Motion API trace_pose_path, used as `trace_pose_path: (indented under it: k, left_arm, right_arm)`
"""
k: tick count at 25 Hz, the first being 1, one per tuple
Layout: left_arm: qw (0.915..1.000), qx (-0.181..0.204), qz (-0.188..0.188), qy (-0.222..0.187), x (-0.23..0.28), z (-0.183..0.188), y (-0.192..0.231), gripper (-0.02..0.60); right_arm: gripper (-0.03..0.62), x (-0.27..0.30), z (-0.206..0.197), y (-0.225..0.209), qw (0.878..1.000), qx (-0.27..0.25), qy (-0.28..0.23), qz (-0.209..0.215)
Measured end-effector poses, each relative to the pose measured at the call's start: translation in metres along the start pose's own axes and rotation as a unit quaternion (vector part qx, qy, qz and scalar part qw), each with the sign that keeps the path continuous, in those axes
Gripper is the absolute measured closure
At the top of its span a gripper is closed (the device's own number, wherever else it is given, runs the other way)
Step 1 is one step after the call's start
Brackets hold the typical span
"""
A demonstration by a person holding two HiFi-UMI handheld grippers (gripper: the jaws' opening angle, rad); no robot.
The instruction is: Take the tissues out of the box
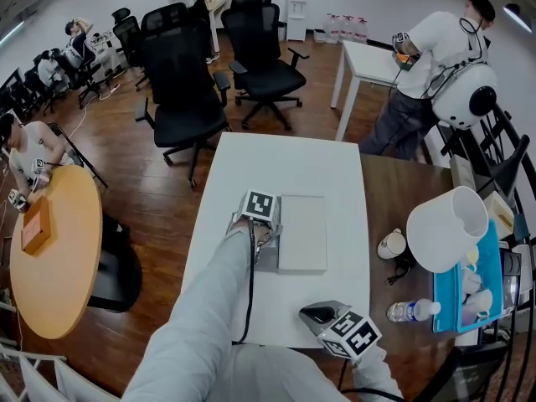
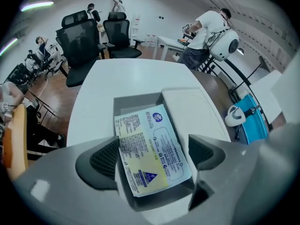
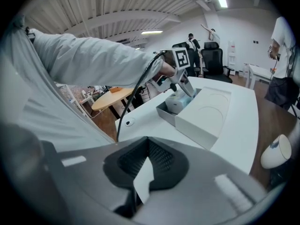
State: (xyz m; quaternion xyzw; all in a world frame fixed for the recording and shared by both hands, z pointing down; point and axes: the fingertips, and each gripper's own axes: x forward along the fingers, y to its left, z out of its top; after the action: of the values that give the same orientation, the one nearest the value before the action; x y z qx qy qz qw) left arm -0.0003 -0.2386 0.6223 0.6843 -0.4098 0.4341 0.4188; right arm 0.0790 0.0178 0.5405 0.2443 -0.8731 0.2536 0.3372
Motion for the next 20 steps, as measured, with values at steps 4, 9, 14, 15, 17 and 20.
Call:
trace_pose_path:
  k: [4, 9, 14, 15, 17, 20]
  left_arm:
    - [0.9994, 0.021, 0.028, 0.007, 0.010, -0.001, 0.009, 0.109]
    - [0.9989, 0.029, 0.032, -0.020, 0.017, 0.007, 0.010, 0.138]
    - [0.9989, 0.037, 0.025, -0.015, 0.006, 0.002, 0.008, 0.194]
    - [0.9989, 0.039, 0.022, -0.014, 0.004, 0.001, 0.007, 0.199]
    - [0.9985, 0.050, 0.011, -0.018, -0.005, 0.001, 0.007, 0.201]
    - [0.9932, 0.101, -0.010, -0.057, -0.035, 0.012, 0.003, 0.199]
  right_arm:
    - [0.592, -0.001, -0.007, -0.005, 1.000, 0.008, 0.003, -0.003]
    - [0.592, 0.002, -0.007, -0.010, 1.000, 0.006, 0.006, 0.001]
    - [0.592, 0.006, 0.001, -0.009, 1.000, -0.003, 0.003, 0.011]
    - [0.592, 0.006, 0.003, -0.008, 1.000, -0.005, 0.001, 0.012]
    - [0.592, 0.007, 0.004, -0.009, 1.000, -0.007, -0.002, 0.013]
    - [0.592, 0.005, 0.005, -0.011, 1.000, -0.005, -0.006, 0.010]
